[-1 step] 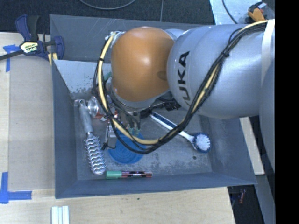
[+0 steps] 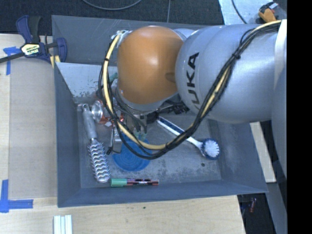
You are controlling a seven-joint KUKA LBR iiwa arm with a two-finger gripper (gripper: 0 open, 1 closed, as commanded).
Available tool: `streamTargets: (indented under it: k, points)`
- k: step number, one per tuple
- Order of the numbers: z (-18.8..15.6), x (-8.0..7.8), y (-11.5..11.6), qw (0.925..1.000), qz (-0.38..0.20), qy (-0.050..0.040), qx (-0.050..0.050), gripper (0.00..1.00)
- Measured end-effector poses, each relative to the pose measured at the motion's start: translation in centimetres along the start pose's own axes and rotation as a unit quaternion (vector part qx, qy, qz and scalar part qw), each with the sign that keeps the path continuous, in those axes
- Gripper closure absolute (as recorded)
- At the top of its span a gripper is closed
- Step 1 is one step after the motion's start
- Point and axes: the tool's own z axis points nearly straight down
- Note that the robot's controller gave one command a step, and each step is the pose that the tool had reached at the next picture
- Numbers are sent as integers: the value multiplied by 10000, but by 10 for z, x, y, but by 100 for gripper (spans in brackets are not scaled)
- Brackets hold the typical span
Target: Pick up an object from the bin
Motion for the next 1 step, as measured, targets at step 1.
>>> streamTargets:
  k: [1]
  points:
    - [130, 8, 15, 9596, -2812, -24, -5, 0]
